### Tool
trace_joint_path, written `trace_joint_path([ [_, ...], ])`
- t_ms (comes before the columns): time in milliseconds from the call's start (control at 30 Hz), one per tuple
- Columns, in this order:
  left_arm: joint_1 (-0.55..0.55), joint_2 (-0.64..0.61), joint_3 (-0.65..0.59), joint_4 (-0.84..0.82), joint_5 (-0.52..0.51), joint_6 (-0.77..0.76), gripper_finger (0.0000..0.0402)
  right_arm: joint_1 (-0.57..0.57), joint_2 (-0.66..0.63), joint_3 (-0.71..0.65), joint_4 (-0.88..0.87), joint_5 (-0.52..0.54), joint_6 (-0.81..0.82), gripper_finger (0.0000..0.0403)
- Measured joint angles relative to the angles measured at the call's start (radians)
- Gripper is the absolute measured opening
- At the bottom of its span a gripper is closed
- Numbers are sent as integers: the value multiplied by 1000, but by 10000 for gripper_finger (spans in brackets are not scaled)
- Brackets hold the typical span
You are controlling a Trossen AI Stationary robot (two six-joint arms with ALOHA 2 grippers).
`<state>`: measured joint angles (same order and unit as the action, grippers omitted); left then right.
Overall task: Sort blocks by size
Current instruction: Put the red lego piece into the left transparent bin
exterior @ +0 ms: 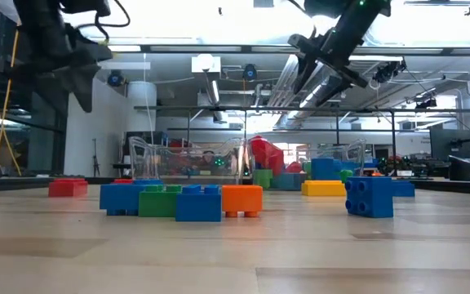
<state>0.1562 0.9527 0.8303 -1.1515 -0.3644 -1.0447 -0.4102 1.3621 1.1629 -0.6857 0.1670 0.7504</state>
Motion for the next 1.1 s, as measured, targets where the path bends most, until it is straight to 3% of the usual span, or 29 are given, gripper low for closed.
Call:
trace_joint_path([
  [100,-50,6,1,-3,-86,-164,252,10,0,0,0,17,0,277],
  [200,-89,41,-12,9,-92,-244,252,13,0,1,0,23,0,277],
  [600,-130,212,-232,291,-10,-482,252,13,0,1,-3,25,0,277],
  [833,-132,305,-279,454,89,-491,252,13,0,1,-6,30,0,277],
  [1100,-152,420,-275,545,89,-495,252,13,0,1,-14,58,-15,277],
])
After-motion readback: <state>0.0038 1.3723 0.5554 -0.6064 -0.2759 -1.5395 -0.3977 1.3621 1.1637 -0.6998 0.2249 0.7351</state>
